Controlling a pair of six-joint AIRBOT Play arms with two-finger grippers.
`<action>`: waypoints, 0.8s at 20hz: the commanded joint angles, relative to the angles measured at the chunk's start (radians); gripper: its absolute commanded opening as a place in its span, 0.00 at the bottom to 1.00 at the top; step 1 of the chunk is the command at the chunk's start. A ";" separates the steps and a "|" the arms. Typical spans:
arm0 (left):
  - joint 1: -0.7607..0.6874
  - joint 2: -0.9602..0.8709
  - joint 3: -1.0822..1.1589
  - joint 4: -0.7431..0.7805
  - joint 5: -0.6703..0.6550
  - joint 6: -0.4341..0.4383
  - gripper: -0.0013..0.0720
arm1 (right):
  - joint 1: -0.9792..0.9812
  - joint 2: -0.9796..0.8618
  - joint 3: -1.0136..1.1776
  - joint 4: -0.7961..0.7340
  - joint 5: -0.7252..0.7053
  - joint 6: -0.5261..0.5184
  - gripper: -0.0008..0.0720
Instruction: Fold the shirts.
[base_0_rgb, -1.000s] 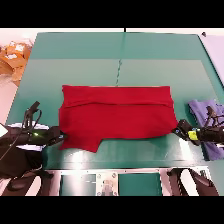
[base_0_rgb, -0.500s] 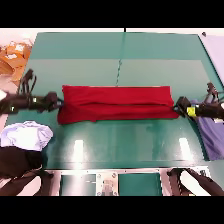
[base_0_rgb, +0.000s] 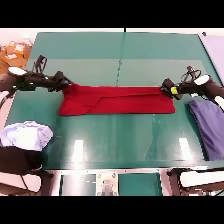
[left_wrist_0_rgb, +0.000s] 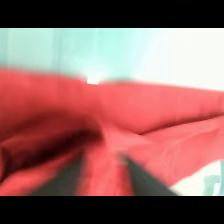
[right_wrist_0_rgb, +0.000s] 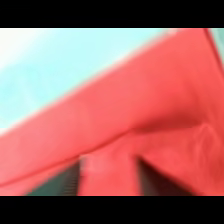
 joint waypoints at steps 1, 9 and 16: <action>-0.013 -0.097 0.051 -0.092 0.091 0.060 0.92 | -0.004 -0.121 0.142 0.003 -0.056 0.000 0.67; 0.063 -0.096 0.182 -0.096 -0.109 0.057 0.71 | -0.251 -0.163 0.268 -0.007 0.400 -0.227 0.72; -0.008 -0.096 0.182 -0.058 -0.145 0.052 0.05 | -0.255 -0.343 0.268 0.097 0.521 -0.426 0.73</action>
